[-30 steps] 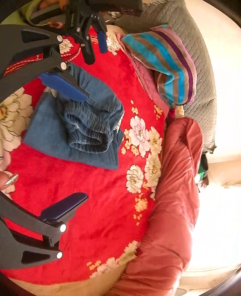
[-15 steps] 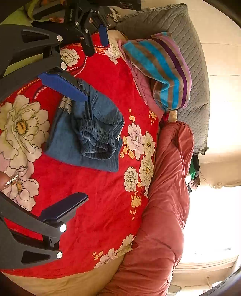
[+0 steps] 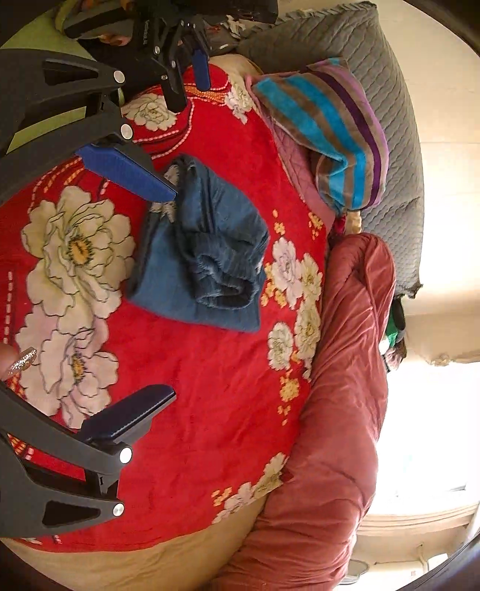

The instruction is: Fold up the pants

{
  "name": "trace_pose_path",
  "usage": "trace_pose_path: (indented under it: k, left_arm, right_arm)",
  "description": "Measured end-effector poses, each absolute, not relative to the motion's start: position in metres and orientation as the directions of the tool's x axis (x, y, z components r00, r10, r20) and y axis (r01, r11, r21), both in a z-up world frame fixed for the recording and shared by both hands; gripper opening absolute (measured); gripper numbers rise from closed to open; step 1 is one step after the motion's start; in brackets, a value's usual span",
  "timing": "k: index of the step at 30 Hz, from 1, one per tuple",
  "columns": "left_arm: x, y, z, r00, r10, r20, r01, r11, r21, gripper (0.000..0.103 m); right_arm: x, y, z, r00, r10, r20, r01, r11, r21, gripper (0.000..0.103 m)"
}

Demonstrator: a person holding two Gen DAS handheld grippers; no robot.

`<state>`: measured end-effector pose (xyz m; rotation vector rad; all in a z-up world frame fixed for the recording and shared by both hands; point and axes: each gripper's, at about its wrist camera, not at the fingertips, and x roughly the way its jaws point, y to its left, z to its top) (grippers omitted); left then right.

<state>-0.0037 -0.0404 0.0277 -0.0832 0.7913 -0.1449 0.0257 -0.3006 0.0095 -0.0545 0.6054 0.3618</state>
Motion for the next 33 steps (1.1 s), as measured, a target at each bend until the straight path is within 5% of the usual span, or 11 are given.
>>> trace_pose_path:
  k: [33]
  left_arm:
    - [0.003,-0.032,0.01,0.661,-0.139,-0.737,0.063,0.99,-0.13,0.093]
  right_arm:
    - [0.038,-0.297,-0.025,0.729,0.276,-0.626,-0.293,0.953,0.079,0.098]
